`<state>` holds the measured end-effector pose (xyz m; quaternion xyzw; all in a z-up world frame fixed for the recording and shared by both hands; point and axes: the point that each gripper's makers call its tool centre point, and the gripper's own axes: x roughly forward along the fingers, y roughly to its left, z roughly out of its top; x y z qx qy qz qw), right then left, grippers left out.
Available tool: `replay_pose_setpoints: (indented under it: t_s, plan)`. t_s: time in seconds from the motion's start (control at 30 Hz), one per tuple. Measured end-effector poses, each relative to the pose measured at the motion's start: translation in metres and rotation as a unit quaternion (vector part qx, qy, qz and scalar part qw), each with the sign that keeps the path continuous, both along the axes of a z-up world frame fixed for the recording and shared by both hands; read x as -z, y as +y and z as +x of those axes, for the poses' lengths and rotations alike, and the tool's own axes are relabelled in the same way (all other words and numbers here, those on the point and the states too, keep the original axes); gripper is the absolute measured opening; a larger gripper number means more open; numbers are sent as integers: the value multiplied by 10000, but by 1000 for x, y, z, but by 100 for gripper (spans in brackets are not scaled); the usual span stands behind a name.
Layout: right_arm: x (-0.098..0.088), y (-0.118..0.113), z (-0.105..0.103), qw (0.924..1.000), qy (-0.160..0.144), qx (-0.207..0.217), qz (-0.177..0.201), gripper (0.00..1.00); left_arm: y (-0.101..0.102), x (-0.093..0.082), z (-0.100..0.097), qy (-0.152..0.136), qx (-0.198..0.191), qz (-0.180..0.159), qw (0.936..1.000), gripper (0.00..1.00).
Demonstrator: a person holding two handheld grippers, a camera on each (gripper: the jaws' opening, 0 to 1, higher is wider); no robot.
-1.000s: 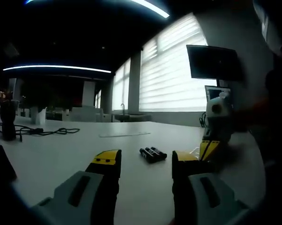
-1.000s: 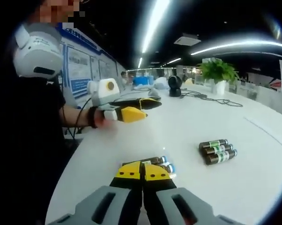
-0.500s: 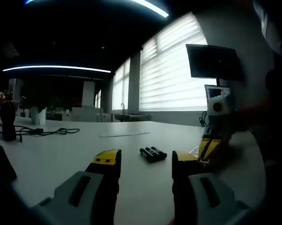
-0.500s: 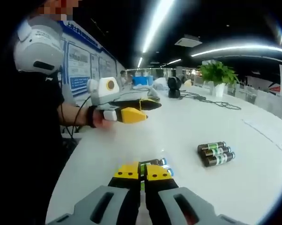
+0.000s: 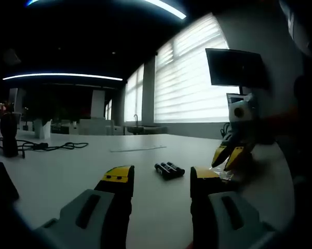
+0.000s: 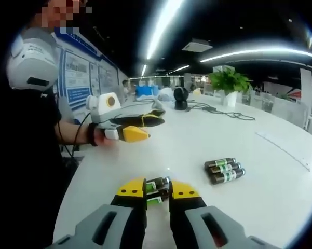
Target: Grip medicine bottles put into box
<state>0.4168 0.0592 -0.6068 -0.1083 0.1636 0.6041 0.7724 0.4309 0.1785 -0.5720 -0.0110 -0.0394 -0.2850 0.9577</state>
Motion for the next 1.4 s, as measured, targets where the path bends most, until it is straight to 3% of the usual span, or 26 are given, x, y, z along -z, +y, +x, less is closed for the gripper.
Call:
replay_pose_setpoints:
  t_s: [0.2, 0.37, 0.8, 1.13, 1.4]
  plan:
    - [-7, -4, 13, 9998, -20, 175, 36, 13, 0, 0, 0, 7, -4, -2, 10000, 36]
    - [-7, -9, 30, 9994, -81, 290, -178, 15, 0, 0, 0, 5, -12, -9, 10000, 36]
    - [-14, -13, 70, 9978, -103, 506, -412, 30, 1, 0, 0, 15, -15, -60, 10000, 36]
    - [-15, -7, 93, 9969, -178, 553, -536, 42, 1, 2, 1, 44, 5, -115, 9999, 36]
    - [-2, -3, 106, 9959, -142, 480, -758, 49, 2, 1, 0, 52, 6, -153, 9999, 36]
